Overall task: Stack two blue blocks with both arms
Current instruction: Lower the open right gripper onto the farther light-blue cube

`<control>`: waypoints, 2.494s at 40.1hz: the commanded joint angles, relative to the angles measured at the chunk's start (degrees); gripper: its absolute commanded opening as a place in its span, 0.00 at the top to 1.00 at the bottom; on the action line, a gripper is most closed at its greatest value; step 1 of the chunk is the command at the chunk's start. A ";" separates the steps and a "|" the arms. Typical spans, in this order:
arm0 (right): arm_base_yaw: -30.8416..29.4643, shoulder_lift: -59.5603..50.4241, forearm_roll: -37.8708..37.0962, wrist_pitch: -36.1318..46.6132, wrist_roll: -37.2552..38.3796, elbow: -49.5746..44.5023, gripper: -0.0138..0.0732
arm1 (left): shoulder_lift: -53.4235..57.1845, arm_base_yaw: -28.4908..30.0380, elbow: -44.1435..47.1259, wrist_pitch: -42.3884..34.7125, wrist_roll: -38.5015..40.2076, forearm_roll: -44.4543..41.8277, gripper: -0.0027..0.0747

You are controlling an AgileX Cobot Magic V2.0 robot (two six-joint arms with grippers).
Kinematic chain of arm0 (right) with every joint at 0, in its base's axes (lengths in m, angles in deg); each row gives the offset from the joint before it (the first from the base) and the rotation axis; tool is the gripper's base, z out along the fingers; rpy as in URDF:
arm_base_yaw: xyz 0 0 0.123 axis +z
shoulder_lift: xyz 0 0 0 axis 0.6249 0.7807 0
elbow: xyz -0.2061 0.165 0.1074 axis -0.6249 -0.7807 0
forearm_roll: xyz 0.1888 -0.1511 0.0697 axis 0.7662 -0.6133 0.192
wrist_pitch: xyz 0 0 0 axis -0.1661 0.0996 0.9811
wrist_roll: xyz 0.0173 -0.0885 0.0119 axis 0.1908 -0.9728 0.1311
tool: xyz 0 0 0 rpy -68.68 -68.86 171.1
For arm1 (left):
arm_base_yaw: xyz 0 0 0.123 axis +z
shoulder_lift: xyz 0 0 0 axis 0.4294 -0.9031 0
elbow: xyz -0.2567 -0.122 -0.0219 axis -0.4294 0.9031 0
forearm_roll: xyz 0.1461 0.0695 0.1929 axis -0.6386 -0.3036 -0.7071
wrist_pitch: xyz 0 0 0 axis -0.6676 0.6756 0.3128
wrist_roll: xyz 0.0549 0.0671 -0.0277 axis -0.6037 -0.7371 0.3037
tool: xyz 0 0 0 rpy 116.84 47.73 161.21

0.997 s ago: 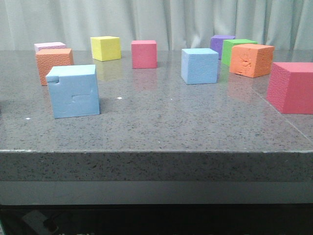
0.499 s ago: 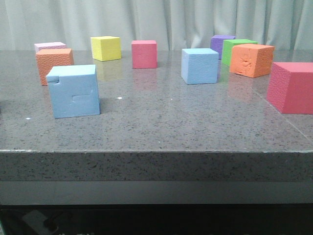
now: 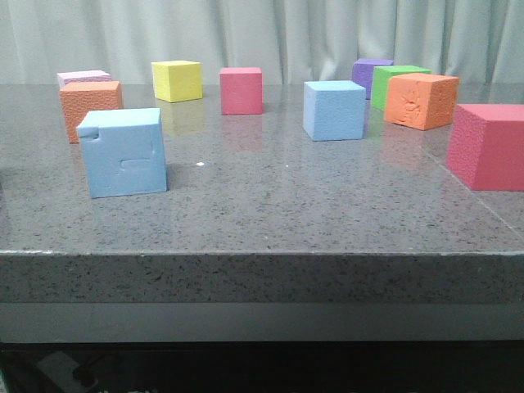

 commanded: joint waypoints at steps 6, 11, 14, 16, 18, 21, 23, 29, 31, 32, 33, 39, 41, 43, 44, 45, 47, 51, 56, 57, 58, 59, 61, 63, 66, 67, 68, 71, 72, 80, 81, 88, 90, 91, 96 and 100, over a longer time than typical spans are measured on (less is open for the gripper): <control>-0.25 0.82 2.37 4.38 -0.29 2.13 0.09 | 0.36 -0.28 -2.09 -4.74 0.36 0.34 0.07; -0.25 4.69 2.45 3.45 -0.29 4.15 0.09 | 0.36 -0.28 -2.09 -4.74 0.36 0.34 0.07; -0.25 8.17 2.45 2.15 -0.29 6.30 0.09 | 0.36 -0.28 -2.09 -4.74 0.36 0.34 0.07; -0.25 11.21 2.45 0.89 -0.29 8.46 0.09 | 0.36 -0.28 -2.09 -4.74 0.36 0.34 0.07; -0.13 13.99 2.45 0.34 -0.29 10.46 0.09 | 0.36 -0.28 -2.09 -4.74 0.36 0.34 0.07; 0.05 18.52 2.49 -0.53 -0.29 13.86 0.09 | 0.36 -0.28 -2.09 -4.74 0.36 0.34 0.07; 0.69 21.35 2.49 -1.14 -0.29 16.19 0.09 | 0.36 -0.28 -2.09 -4.74 0.36 0.34 0.07; 4.21 30.14 2.49 -4.19 -0.29 24.49 0.09 | 0.36 -0.28 -2.09 -4.74 0.36 0.34 0.07; 5.78 33.80 2.49 -6.11 -0.29 28.23 0.09 | 0.36 -0.28 -2.09 -4.74 0.36 0.34 0.07; 6.55 35.70 2.49 -7.21 -0.29 29.72 0.09 | 0.36 -0.28 -2.09 -4.74 0.36 0.34 0.07; 7.13 37.14 2.49 -8.16 -0.23 31.83 0.09 | 0.36 -0.28 -2.09 -4.74 0.36 0.34 0.07; 10.67 47.55 2.44 -16.39 1.19 43.60 0.09 | 0.36 -0.28 -2.09 -4.74 0.36 0.34 0.07; 11.84 51.37 2.44 -19.09 1.42 48.41 0.09 | 0.36 -0.28 -2.09 -4.74 0.36 0.34 0.07; 12.87 54.57 2.44 -21.06 2.03 52.52 0.09 | 0.36 -0.28 -2.09 -4.74 0.36 0.34 0.07; 13.33 55.89 2.44 -21.89 2.32 54.82 0.09 | 0.36 -0.28 -2.09 -4.74 0.36 0.34 0.07; 13.92 57.61 2.38 -22.91 2.71 57.09 0.09 | 0.36 -0.28 -2.09 -4.74 0.36 0.34 0.07; 14.95 60.60 2.04 -24.57 3.40 60.85 0.09 | 0.36 -0.28 -2.09 -4.74 0.36 0.34 0.07; 16.71 66.31 1.08 -28.56 4.91 67.39 0.09 | 0.36 -0.28 -2.09 -4.74 0.36 0.34 0.07; 17.74 72.72 0.69 -32.66 7.92 74.76 0.09 | 0.36 -0.28 -2.09 -4.74 0.36 0.34 0.07; 17.81 73.63 0.69 -33.02 8.31 76.01 0.09 | 0.36 -0.28 -2.09 -4.74 0.36 0.34 0.07; 17.81 74.80 0.69 -33.42 8.82 76.85 0.09 | 0.36 -0.28 -2.09 -4.74 0.36 0.34 0.07; 17.81 75.61 0.69 -33.78 9.19 77.92 0.09 | 0.36 -0.28 -2.09 -4.74 0.36 0.34 0.07; 17.81 77.28 0.64 -34.53 9.91 79.36 0.09 | 0.36 -0.28 -2.09 -4.74 0.36 0.34 0.07; 17.81 78.73 0.64 -34.93 10.27 80.20 0.09 | 0.36 -0.28 -2.09 -4.74 0.36 0.34 0.07; 17.81 80.05 0.64 -35.18 10.27 80.65 0.09 | 0.36 -0.28 -2.09 -4.74 0.36 0.34 0.07; 17.81 80.30 0.64 -35.18 10.27 80.65 0.09 | 0.36 -0.28 -2.09 -4.74 0.36 -0.01 0.07; 17.81 80.68 0.58 -35.18 10.27 80.59 0.09 | 0.36 -0.28 -2.09 -4.74 0.36 -0.01 0.07; 17.81 81.29 0.44 -35.24 10.27 80.59 0.09 | 0.36 -0.28 -2.09 -4.86 0.36 -0.01 0.07; 17.81 81.47 0.27 -35.24 10.27 80.59 0.09 | 0.36 -0.28 -2.09 -4.86 0.36 -0.01 0.07; 17.81 81.59 -0.14 -35.24 10.27 80.59 0.09 | 0.36 -0.28 -2.09 -4.97 0.36 -0.01 0.07; 17.81 81.65 -0.14 -35.24 10.27 80.59 0.09 | 0.36 -0.28 -2.09 -4.97 0.36 -0.01 0.07; 17.81 81.65 -0.14 -35.37 10.27 80.59 0.09 | 0.36 -0.28 -2.09 -4.97 0.36 -0.01 0.07; 17.81 81.65 -0.14 -35.61 10.27 80.59 0.10 | 0.36 -0.28 -2.09 -4.97 0.36 -0.01 0.07; 17.81 81.65 -0.14 -35.77 10.27 80.59 0.11 | 0.36 -0.28 -2.09 -4.97 0.36 -0.01 0.07; 17.81 81.65 -0.14 -36.96 10.27 80.59 0.23 | 0.36 -0.28 -2.09 -4.97 0.36 -0.01 0.07; 17.81 81.65 -0.14 -37.02 10.27 80.59 0.35 | 0.36 -0.28 -2.09 -4.97 0.36 -0.01 0.07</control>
